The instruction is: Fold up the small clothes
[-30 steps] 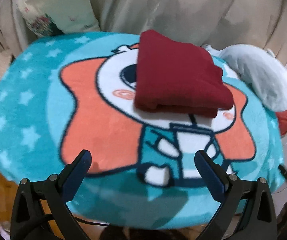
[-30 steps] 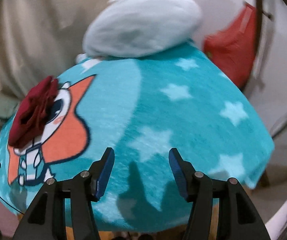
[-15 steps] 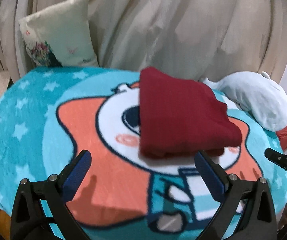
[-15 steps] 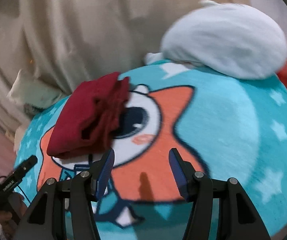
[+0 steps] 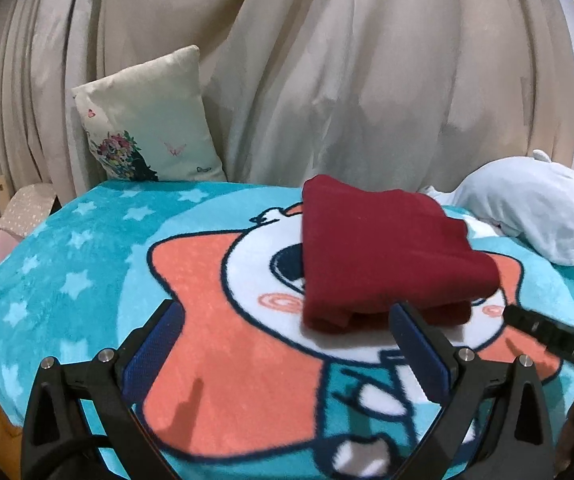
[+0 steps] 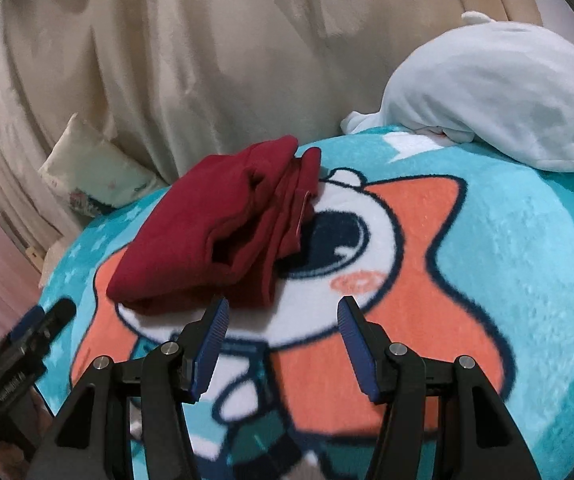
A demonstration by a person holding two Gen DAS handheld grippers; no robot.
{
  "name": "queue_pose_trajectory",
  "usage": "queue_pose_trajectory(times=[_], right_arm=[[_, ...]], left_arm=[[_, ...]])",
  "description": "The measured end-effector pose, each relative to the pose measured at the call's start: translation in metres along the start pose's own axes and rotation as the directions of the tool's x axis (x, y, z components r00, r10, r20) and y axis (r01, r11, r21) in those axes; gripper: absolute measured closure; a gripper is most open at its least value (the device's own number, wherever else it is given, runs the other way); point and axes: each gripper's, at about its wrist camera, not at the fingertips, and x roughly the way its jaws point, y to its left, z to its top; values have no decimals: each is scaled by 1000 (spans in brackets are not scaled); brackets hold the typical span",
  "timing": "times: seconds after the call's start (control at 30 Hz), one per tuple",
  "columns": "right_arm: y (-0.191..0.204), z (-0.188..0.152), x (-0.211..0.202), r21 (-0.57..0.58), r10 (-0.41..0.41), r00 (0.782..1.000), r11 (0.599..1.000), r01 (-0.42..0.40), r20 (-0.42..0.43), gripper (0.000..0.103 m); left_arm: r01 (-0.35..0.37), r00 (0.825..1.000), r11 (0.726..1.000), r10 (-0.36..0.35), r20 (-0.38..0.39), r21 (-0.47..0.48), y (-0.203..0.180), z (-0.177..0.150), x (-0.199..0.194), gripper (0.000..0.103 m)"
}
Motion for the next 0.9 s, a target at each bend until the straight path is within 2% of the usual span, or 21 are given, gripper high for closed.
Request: queue_pose_trajectory(times=[0.27,0.37,0.6,0.9], right_arm=[[7,-25,-29,-38,-23,999,999,22,-36,42],[14,-31,-41,-52,-20,999,998,18,-26,42],[29,-45,-57,-99,-35,999,995,33,-18,41],[45,-61,-71,-137,-45,999,990,44,-5,39]], left_arm=[[27,998,999,-29,-55,-37,-11,-15,-31,0],[15,999,998,-18,-49,-62,-9,-22,-45,0],[-54,996,997,51,-66,-51,-9,-33,-65,0],[-115,991,993,116,-58,24,-14,-47,-91,0]])
